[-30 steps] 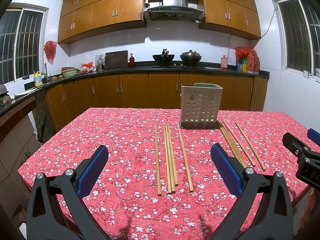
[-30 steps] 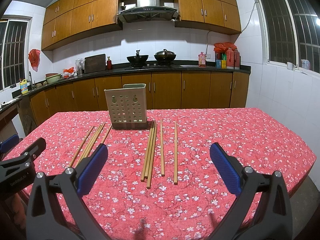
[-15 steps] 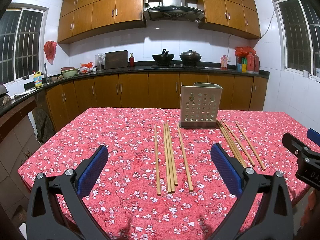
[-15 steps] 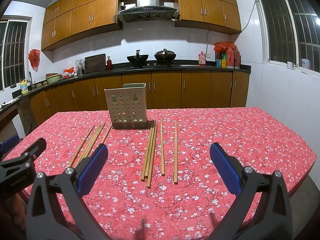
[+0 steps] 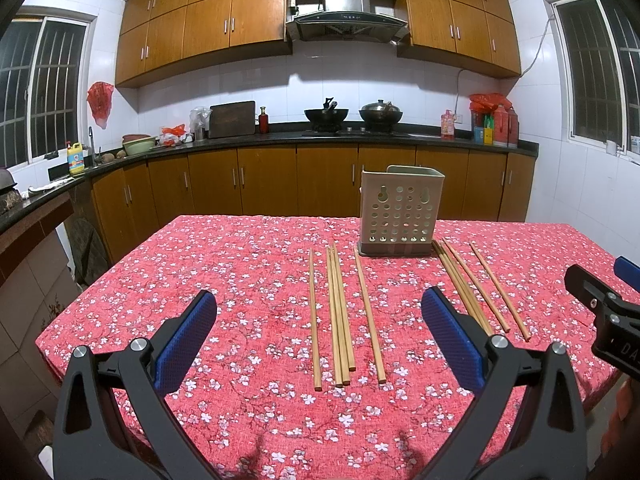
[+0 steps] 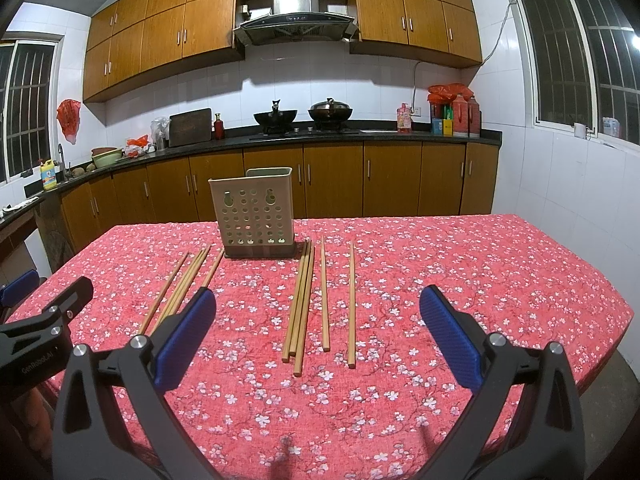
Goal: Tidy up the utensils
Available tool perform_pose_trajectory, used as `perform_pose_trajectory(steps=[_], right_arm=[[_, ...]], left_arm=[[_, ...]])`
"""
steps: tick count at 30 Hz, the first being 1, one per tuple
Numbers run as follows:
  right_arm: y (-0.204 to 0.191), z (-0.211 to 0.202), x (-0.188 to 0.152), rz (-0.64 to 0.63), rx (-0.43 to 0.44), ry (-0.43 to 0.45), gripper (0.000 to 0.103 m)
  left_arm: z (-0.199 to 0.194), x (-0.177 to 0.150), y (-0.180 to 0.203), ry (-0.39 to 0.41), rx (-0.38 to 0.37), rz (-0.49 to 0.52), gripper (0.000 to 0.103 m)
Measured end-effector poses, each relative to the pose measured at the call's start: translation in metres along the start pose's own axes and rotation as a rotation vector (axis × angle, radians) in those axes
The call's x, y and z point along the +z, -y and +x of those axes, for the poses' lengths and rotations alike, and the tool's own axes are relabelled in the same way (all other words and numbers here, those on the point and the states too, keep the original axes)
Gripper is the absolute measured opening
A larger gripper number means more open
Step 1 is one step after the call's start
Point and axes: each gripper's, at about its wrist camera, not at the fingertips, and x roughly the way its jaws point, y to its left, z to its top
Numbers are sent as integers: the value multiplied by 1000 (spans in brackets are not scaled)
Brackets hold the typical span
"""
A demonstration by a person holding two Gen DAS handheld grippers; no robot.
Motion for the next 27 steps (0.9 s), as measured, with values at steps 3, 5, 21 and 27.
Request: perform_pose_trajectory(steps=[3,5,21,27], right_arm=[[0,0,0,0,0,0,99],[0,0,0,0,1,0,99],[-4,3,1,0,2,-7,99],[1,21,0,37,-2,-57,99]], left_arm=[[0,0,0,0,0,0,101],[0,0,0,-1,0,0,101],[4,-3,2,-9,-1,0,101],[26,-7,-3,-82,36,-24,101]])
